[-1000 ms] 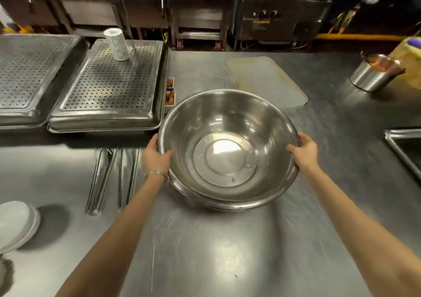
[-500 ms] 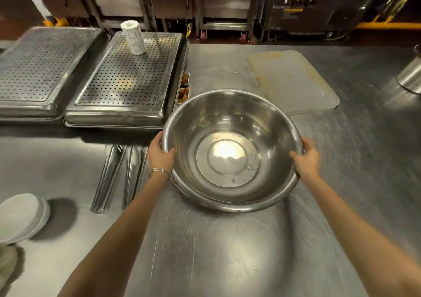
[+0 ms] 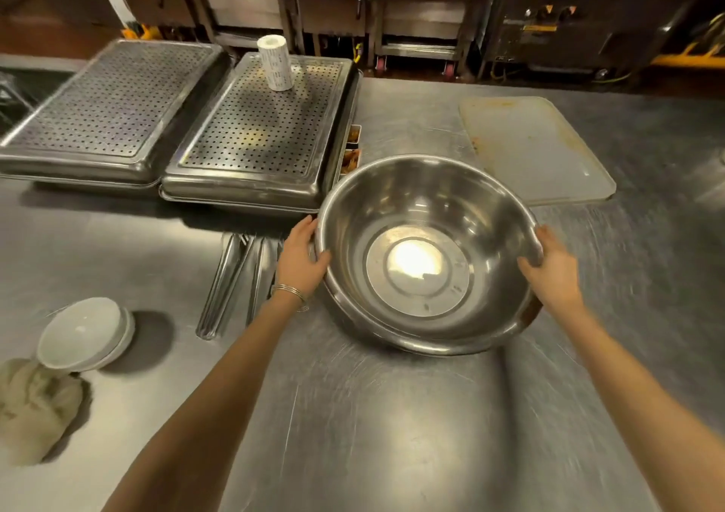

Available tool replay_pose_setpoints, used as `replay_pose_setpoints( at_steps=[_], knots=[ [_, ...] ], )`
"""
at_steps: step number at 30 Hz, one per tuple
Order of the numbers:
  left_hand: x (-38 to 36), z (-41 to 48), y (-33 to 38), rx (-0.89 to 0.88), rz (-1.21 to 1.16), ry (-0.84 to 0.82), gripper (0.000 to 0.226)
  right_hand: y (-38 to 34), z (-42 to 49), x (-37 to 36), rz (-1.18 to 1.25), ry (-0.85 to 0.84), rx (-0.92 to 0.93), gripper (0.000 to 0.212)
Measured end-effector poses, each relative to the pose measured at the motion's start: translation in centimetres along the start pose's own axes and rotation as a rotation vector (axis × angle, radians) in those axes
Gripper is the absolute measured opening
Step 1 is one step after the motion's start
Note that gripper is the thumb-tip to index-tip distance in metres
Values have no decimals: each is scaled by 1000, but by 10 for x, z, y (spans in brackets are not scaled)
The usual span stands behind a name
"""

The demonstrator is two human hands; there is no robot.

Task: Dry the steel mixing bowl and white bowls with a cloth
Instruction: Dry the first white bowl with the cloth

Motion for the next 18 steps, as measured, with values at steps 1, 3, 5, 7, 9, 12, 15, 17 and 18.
replay_pose_setpoints(
  at_steps=[1, 3, 5, 7, 9, 12, 15, 17, 18],
  knots=[
    [11, -8, -2, -13, 49, 0, 55, -11, -6, 2, -11, 2, 43, 54],
    [36, -31, -7, -58, 130, 8, 52, -44, -28, 3, -11, -6, 143, 53],
    [63, -59, -15, -100, 198, 4, 54, -79, -58, -7, -6, -38, 244, 49],
    [90, -90, -30, -123, 256, -4, 60, -110, -90, -26, 23, -77, 304, 46],
    [115, -120, -56, -132, 311, -14, 60, -136, -124, -55, 66, -121, 349, 44],
    [157, -159, -108, -77, 363, -17, 57, -177, -173, -111, 95, -207, 412, 42],
    [206, -182, -158, -107, 375, 1, 52, -224, -220, -171, 119, -302, 392, 40],
    [241, -185, -187, -141, 369, 18, 50, -256, -247, -206, 124, -323, 387, 40],
    [260, -183, -201, -139, 348, 30, 50, -273, -259, -222, 132, -334, 371, 40]
  ],
)
Point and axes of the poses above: each hand's wrist, its own z-axis towards the middle knuckle, its own x-axis out of the back of the hand, y = z × x, the point moved 4 cm from there along z, towards the middle knuckle, and after that the axes turned 2 degrees about -z, right-handed, at the moved point
